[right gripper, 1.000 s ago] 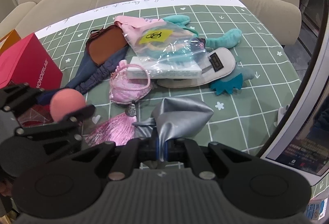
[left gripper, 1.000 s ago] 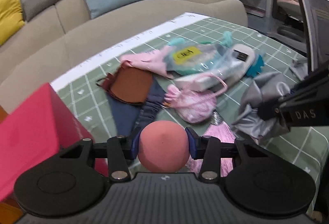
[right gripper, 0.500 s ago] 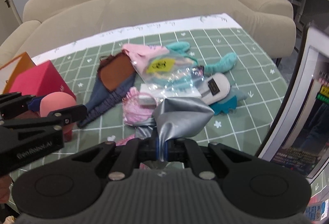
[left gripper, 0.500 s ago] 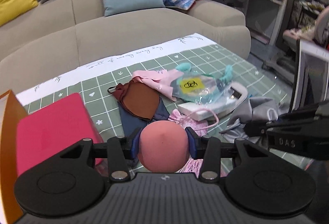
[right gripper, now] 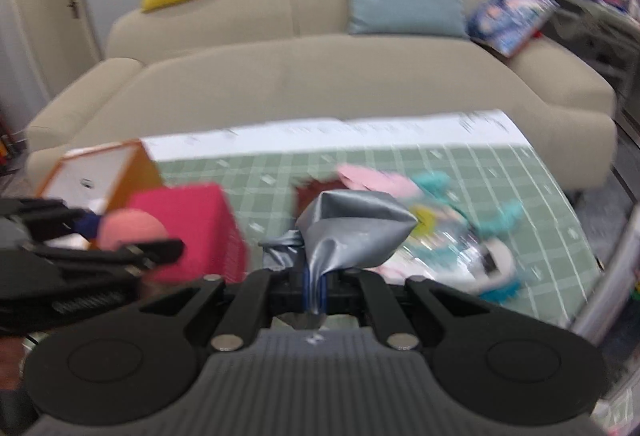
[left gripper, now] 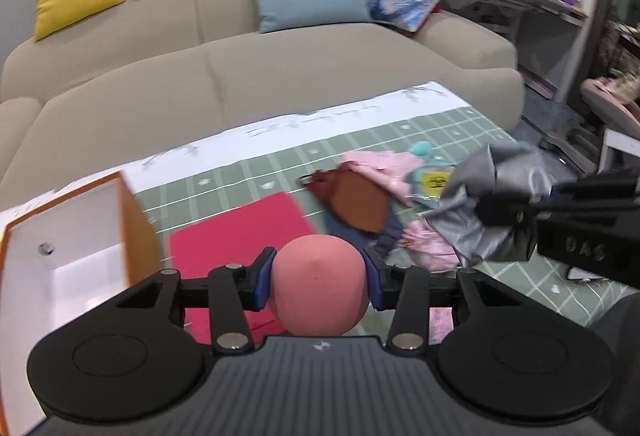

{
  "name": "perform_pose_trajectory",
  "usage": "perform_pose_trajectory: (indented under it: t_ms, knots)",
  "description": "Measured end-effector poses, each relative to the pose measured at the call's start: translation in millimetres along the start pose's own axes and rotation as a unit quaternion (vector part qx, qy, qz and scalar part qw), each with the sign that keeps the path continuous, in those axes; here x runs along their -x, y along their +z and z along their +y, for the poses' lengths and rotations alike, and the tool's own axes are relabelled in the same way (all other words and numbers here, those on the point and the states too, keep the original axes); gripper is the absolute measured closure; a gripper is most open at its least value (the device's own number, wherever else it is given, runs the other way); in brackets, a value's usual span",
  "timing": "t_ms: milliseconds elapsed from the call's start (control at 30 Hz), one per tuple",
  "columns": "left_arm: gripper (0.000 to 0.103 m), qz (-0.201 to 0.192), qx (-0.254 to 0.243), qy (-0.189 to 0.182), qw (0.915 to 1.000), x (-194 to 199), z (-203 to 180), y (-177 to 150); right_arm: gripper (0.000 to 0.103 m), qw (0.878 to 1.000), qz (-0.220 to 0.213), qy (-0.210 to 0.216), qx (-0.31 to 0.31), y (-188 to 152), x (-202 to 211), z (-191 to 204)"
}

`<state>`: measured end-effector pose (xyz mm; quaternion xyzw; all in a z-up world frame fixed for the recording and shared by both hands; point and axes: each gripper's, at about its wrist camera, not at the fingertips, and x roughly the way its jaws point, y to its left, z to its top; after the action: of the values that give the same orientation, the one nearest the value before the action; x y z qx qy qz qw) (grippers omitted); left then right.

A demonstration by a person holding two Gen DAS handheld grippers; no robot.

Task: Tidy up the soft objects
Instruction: 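Carry the grey bag and pink ball over the white orange-rimmed box with both tools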

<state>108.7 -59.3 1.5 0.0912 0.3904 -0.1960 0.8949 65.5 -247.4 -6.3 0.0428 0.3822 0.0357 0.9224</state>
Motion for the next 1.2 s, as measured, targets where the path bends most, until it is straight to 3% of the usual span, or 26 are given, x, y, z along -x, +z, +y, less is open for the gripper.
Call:
perform_pose_trajectory:
  t_ms: [200, 333, 467, 600, 700, 800, 900, 1000, 1200]
  knots:
    - [0.052, 0.001, 0.036, 0.022, 0.9991, 20, 38, -8, 0.100, 0.998, -0.020, 0.049, 0.041, 37, -2, 55]
    - [0.051, 0.011, 0.055, 0.026, 0.9981, 22, 57, -10, 0.100, 0.996, 0.003, 0.075, 0.051, 50, -26, 81]
    - [0.052, 0.030, 0.072, 0.019, 0.9968, 3, 70, -3, 0.100, 0.994, 0.043, 0.072, 0.067, 50, -60, 97]
    - [0.052, 0.045, 0.078, 0.044, 0.9949, -15, 77, 2, 0.101, 0.992, 0.078, 0.030, 0.096, 44, -92, 107]
    - [0.052, 0.036, 0.089, 0.024, 0.9951, -4, 87, 4, 0.100, 0.993, 0.083, 0.047, 0.075, 45, -89, 100]
    - [0.052, 0.020, 0.087, 0.026, 0.9957, 15, 105, 5, 0.100, 0.993, 0.059, 0.081, 0.069, 60, -69, 109]
    - [0.052, 0.021, 0.097, 0.060, 0.9933, 27, 131, 4, 0.100, 0.985, 0.037, 0.140, 0.092, 81, -55, 148]
    - [0.052, 0.037, 0.119, 0.085, 0.9886, 35, 159, -6, 0.101, 0.975, 0.043, 0.186, 0.111, 92, -55, 198]
    - [0.052, 0.070, 0.132, 0.107, 0.9830, 41, 195, -39, 0.101, 0.966, 0.066, 0.196, 0.157, 76, -60, 268]
